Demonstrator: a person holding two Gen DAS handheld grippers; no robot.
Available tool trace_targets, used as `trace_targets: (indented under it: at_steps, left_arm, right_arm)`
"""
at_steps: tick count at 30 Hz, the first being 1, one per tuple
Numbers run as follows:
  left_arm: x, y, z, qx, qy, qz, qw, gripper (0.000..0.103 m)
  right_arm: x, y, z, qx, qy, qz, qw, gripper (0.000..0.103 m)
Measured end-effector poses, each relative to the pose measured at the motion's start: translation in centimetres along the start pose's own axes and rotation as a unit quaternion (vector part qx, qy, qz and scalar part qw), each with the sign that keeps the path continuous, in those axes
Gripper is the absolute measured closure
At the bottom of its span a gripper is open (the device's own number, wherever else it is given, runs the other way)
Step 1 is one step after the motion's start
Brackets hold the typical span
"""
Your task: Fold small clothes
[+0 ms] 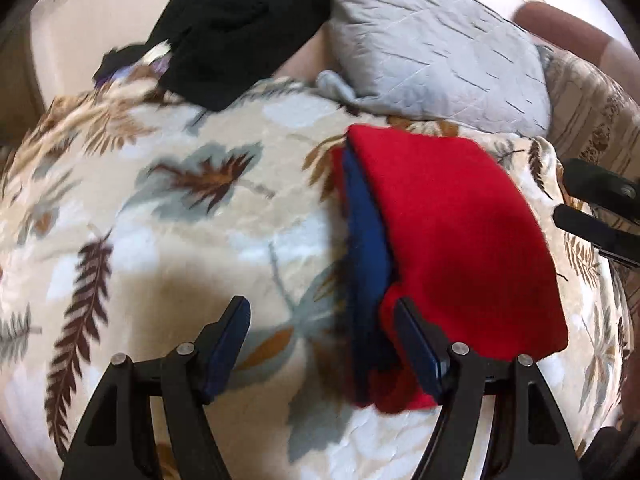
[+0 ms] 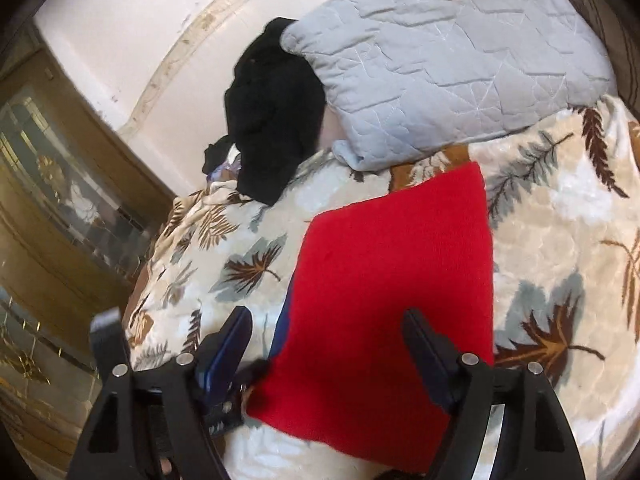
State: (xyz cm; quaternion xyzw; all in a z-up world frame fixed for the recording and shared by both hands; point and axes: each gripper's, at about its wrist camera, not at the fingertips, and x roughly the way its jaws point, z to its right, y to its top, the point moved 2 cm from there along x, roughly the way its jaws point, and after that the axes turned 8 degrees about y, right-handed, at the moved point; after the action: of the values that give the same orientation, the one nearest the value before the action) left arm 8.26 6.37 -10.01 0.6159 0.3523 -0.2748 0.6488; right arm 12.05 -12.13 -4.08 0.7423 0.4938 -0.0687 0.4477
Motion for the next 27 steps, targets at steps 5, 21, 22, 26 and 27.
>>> trace_targets:
  at_steps: [5, 21, 22, 26, 27]
  left_arm:
    - [-2.6, -2.2, -2.3, -0.026, -0.013, 0.022, 0.9993, 0.027]
    - [-5.6, -4.9, -6.2, -0.059, 0.035, 0.020, 0.9974, 0.020]
    - [-5.8, -4.9, -6.3, -0.063, 0.034, 0.017, 0.9973, 0.020]
    - [-7.5, -5.2, -6.6, -0.068, 0.043, 0.023, 0.9965, 0.020]
    - [-7.7, -5.3, -6.6, -0.067, 0.049, 0.025, 0.9962, 0.020]
  right_arm:
    - [4.0, -0.7, 1.2, 0.024, -0.026, -0.041, 0.999, 0.017]
    - [11.0, 0.3, -4.4, -0.021, -0.005, -0.089, 0.996, 0.010]
    - [12.3, -0.1, -3.7, -0.003, -0.009, -0.123, 0.992, 0.010]
    - [9.4, -0.8, -5.1, -0.020, 0.000, -0.092, 0.996, 0.011]
    - [7.8, -1.2, -5.7, -0.033, -0.004, -0.081, 0.996, 0.011]
